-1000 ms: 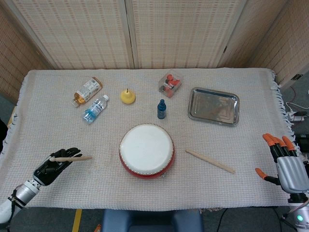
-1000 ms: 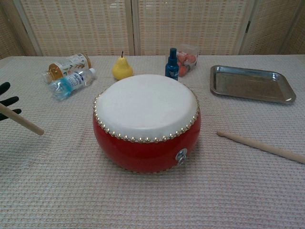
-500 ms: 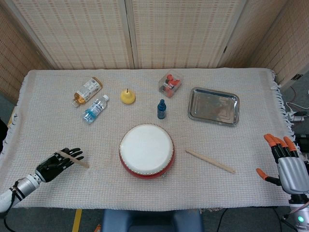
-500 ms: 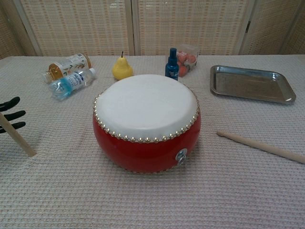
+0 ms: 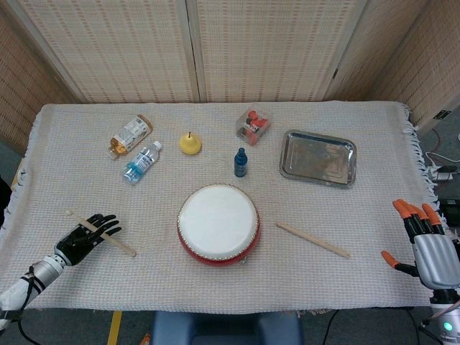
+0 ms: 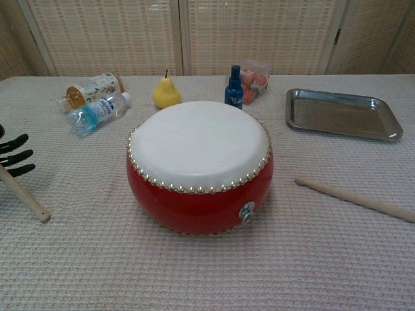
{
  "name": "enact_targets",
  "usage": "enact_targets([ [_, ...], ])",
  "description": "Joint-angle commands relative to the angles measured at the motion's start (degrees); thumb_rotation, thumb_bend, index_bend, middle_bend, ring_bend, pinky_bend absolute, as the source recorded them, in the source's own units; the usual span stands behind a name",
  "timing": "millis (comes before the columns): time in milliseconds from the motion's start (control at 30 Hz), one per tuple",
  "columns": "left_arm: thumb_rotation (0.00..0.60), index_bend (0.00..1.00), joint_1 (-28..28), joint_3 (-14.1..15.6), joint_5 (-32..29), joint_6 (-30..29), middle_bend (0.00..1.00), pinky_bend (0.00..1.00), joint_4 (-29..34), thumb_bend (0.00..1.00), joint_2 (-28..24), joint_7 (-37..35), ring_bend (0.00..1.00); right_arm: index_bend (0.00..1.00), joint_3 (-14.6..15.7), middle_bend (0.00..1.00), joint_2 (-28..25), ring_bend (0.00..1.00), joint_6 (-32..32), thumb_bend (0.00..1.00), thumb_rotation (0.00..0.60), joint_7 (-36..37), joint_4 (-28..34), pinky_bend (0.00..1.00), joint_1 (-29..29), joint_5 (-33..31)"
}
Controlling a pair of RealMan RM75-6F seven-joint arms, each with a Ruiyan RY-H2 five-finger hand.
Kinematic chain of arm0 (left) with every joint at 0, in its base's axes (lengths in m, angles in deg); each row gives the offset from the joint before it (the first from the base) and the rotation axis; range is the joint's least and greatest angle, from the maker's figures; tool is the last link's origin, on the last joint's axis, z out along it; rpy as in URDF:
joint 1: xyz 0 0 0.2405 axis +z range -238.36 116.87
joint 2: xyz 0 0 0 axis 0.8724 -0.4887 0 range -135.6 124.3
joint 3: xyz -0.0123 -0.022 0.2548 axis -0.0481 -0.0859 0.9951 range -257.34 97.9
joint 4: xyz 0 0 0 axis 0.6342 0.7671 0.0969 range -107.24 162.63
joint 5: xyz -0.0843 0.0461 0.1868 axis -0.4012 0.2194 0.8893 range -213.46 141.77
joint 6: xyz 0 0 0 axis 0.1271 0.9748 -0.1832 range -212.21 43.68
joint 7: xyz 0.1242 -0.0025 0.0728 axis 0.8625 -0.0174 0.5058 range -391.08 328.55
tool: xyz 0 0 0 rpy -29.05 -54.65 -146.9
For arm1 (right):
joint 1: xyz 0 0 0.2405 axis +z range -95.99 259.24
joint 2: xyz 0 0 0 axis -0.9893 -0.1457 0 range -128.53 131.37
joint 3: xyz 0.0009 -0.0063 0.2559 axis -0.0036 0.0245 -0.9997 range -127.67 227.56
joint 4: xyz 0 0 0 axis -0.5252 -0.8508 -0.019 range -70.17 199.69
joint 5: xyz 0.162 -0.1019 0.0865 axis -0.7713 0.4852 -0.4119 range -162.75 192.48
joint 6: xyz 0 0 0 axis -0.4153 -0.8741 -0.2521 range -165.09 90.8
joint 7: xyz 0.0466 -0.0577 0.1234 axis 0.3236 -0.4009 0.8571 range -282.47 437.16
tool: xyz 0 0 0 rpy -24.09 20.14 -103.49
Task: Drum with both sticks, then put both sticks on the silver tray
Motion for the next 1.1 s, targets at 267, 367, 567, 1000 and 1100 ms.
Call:
enact_targets([
  [267, 0.6, 0.47, 3.4, -5.4, -6.8, 0.5, 0.41, 0.32, 5.3, 0.39, 2.2, 16.9, 0.34, 0.08, -0.1, 0.07, -0.1, 0.0, -0.2, 0.17, 0.6, 0.6, -0.4, 0.05, 0.0, 0.2],
  [367, 0.6, 0.46, 3.4, -6.8, -7.4, 0.5, 0.43, 0.34, 7.7, 0.36, 1.8, 21.7, 0.37, 0.08, -0.1, 0.07, -0.1, 0.0, -0.2, 0.17, 0.6, 0.7, -0.5, 0.05, 0.0, 0.3],
  [567, 0.536, 0.47, 3.9, -8.6, -7.7, 0.2, 0.45, 0.36, 11.8, 0.27, 1.2, 27.8, 0.39, 0.08, 0.0, 0.07, 0.0, 0.0, -0.2, 0.17, 0.6, 1.0, -0.7, 0.05, 0.0, 0.4],
  [1000, 0.401, 0.56, 5.5, -10.9, -9.6, 0.9, 0.54, 0.42, 15.0, 0.22, 2.5, 40.1, 0.45, 0.08, -0.1, 0.07, -0.1, 0.0, -0.5, 0.17, 0.6, 1.2, -0.8, 0.05, -0.1, 0.6],
  [1100, 0.395, 0.61, 6.4, -11.4, -10.3, 0.5, 0.59, 0.46, 15.8, 0.22, 2.9, 43.9, 0.51, 0.08, -0.1, 0.07, 0.0, 0.0, -0.6, 0.17, 0.6, 1.2, -0.9, 0.05, 0.0, 0.7],
])
